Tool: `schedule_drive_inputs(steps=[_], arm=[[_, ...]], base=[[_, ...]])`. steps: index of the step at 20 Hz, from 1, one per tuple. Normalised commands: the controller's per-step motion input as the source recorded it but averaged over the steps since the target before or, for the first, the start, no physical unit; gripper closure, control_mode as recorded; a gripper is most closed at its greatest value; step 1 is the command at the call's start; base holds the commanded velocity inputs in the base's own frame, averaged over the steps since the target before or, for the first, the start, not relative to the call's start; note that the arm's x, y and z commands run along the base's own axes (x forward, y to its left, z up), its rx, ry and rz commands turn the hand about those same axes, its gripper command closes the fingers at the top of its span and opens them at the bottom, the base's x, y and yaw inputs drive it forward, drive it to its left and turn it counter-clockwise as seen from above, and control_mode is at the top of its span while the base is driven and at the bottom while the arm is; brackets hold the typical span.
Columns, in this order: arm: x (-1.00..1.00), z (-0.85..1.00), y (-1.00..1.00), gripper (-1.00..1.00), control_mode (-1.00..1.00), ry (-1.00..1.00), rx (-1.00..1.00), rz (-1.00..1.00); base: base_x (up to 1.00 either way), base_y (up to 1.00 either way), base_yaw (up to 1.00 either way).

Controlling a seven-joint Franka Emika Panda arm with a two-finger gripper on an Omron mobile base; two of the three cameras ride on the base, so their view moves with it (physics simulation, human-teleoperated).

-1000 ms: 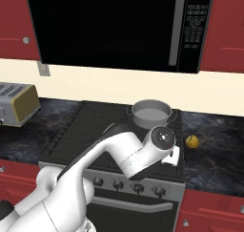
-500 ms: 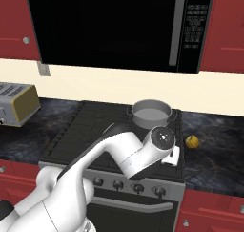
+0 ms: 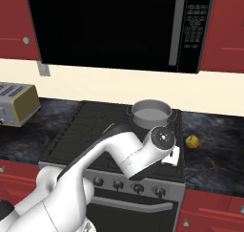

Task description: Turn on the burner for the pot on the stove. Wait thirty seconds for the pot to heat up. Then add the squash to the pot.

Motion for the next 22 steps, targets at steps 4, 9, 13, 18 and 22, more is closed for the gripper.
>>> schedule_drive_inputs(steps=[4, 9, 13, 18, 22], arm=[[0.00, 0.00, 0.00, -1.00, -1.00, 0.00, 0.00, 0.00], [0.00, 0.00, 0.00, -1.00, -1.00, 0.00, 0.00, 0.00], [0.00, 0.00, 0.00, -1.00, -1.00, 0.00, 0.00, 0.00], [0.00, 0.00, 0.00, -1.00, -1.00, 0.00, 0.00, 0.00], [0.00, 0.00, 0.00, -1.00, -1.00, 0.00, 0.00, 0.00]], base=[[0.00, 0.00, 0.00], [0.00, 0.00, 0.00], [0.00, 0.00, 0.00], [0.00, 0.00, 0.00], [0.00, 0.00, 0.00]])
